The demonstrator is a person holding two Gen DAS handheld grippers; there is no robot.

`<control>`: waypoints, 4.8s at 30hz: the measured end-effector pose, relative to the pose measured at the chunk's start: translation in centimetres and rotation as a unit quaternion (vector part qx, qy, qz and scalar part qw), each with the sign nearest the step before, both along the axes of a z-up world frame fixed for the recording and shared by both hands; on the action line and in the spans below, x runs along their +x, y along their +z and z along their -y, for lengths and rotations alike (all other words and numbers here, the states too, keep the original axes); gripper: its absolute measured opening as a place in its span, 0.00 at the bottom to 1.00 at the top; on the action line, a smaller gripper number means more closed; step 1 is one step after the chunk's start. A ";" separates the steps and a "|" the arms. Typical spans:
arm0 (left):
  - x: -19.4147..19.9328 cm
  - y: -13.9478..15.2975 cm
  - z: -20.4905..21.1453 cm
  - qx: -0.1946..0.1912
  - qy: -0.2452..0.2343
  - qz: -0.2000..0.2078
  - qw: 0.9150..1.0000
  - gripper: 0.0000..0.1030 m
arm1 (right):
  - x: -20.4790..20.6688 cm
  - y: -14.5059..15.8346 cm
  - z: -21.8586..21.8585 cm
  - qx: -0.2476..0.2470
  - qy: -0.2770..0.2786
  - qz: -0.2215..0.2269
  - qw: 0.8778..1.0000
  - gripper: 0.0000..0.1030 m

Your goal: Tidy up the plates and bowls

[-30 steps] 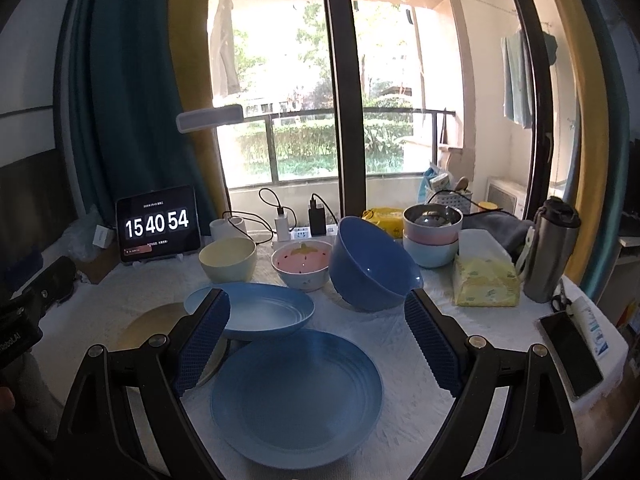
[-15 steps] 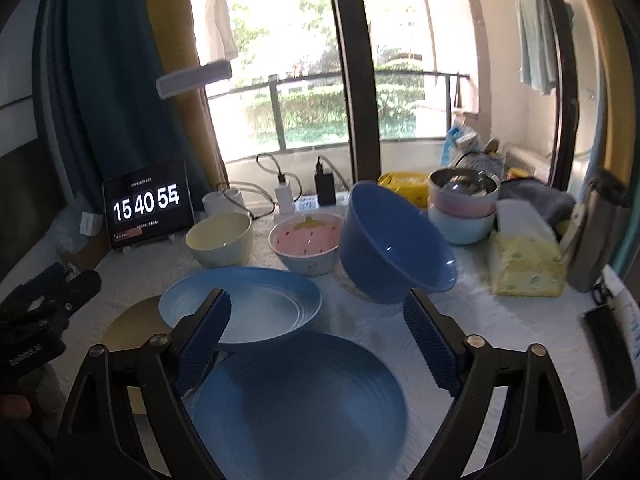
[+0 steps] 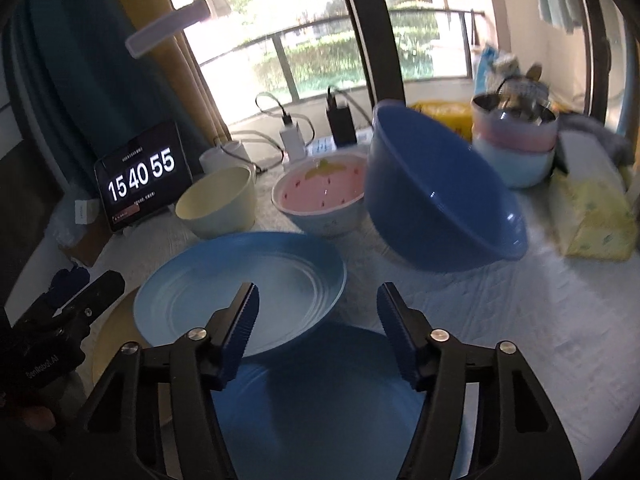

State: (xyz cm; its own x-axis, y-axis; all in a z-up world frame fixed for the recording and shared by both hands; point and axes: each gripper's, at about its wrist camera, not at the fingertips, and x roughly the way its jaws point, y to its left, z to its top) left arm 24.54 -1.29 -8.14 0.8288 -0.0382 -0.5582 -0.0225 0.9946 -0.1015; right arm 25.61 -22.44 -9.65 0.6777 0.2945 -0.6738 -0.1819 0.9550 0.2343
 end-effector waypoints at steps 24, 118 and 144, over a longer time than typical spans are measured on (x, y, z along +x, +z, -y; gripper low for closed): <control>2.8 -3.4 0.9 -0.007 -0.004 -0.082 0.997 0.43 | 3.3 -3.7 -1.3 0.021 -0.001 -0.073 0.997 0.31; -8.2 -5.1 8.4 0.016 -0.091 -0.115 0.989 0.44 | -11.0 -3.0 5.7 -0.028 -0.088 -0.020 0.996 0.22; -8.7 -3.3 4.2 -0.025 -0.066 -0.076 0.995 0.45 | -10.7 -0.4 2.0 -0.050 -0.068 0.001 0.996 0.23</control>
State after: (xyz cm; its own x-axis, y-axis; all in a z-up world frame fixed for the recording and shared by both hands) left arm 15.83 -5.51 -11.48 0.7212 -0.1720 -0.6710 0.0889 0.9837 -0.1565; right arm 14.95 -24.41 -10.09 0.7083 0.1305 -0.6938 -0.0494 0.9895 0.1357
